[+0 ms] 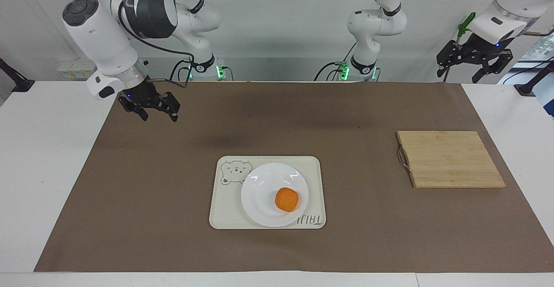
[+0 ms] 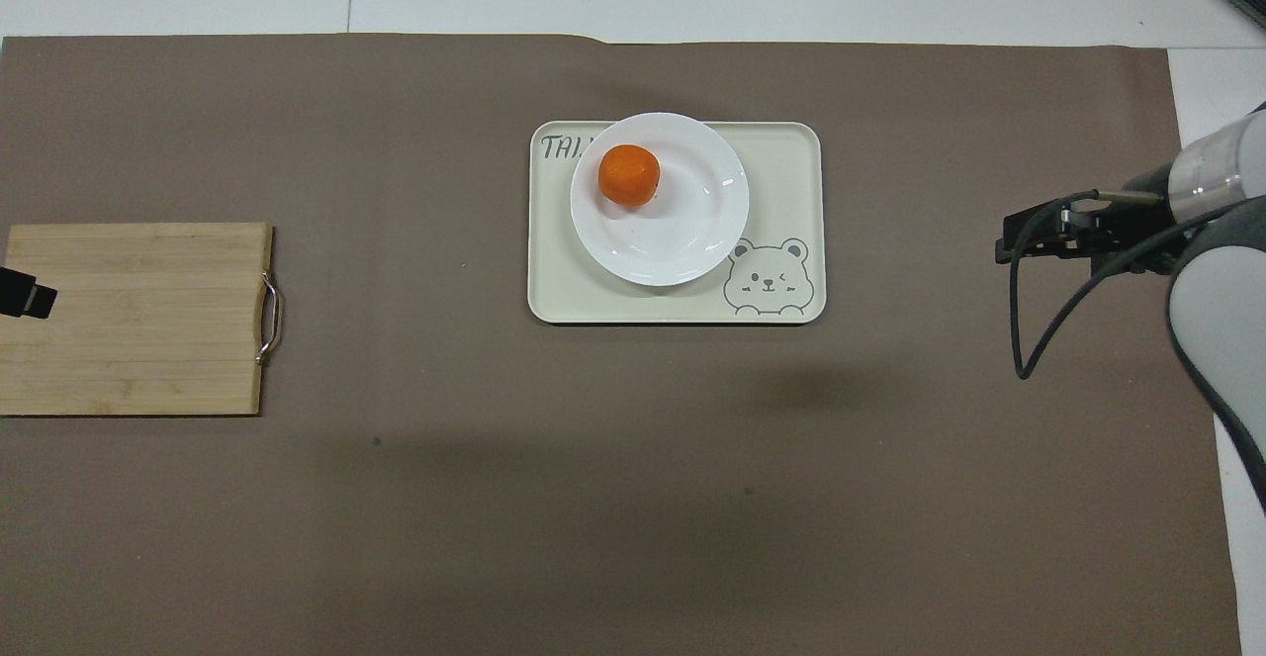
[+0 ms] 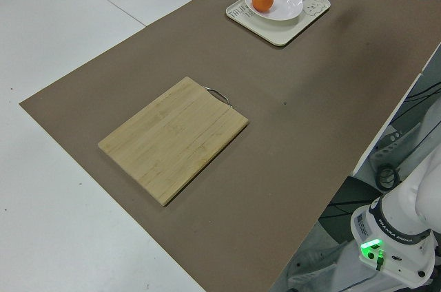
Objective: Place orange and plate with both arms
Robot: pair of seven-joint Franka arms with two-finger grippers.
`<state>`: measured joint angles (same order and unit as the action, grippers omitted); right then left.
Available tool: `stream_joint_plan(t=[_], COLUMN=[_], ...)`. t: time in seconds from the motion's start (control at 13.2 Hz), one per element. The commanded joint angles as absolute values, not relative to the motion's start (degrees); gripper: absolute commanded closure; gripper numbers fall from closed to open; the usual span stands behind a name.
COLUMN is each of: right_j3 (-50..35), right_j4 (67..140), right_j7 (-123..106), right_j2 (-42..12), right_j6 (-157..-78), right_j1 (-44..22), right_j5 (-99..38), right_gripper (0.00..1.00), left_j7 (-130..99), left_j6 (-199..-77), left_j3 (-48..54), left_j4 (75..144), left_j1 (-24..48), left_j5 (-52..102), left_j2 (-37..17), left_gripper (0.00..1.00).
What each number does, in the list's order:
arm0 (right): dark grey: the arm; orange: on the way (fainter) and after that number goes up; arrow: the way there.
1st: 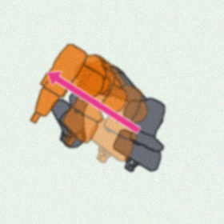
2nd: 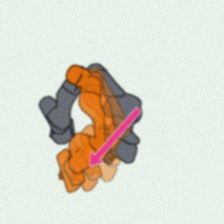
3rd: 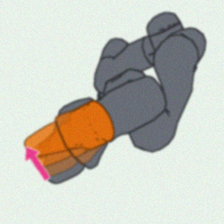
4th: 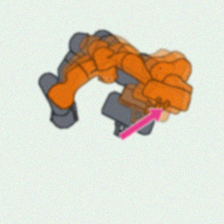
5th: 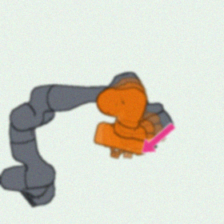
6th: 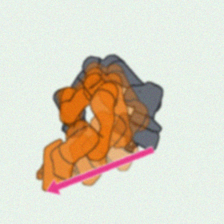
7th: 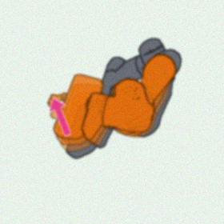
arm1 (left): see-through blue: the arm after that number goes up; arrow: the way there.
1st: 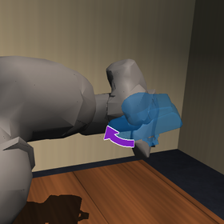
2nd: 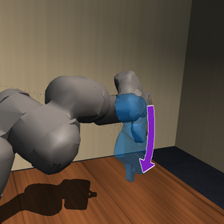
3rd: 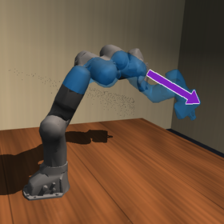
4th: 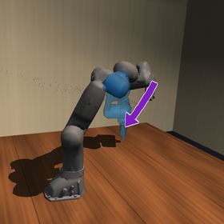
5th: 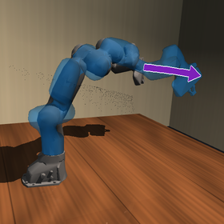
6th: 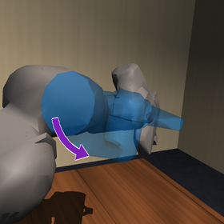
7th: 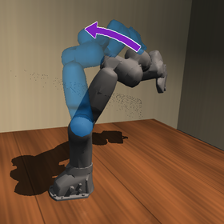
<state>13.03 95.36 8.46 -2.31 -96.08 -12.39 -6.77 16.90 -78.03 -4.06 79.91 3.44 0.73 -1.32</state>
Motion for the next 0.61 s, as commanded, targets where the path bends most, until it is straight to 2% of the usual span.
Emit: stream_joint_plan(t=[0.0,0.53], right_j3=[12.7,12.2], right_j4=[93.8,93.9], right_j7=[11.7,11.0], right_j2=[-0.8,-0.6], right_j6=[-92.2,-98.2], right_j1=[-12.2,-12.5], right_j5=[-5.2,-5.2], right_gripper=[0.00,0.00], left_j7=[16.3,16.3], left_j6=[-78.0,-78.0], left_j3=[-3.6,-3.6], left_j4=[81.4,81.4], left_j1=[3.0,3.0], left_j5=[-0.3,-0.3], left_j2=[0.1,0.1], left_gripper=[0.00,0.00])
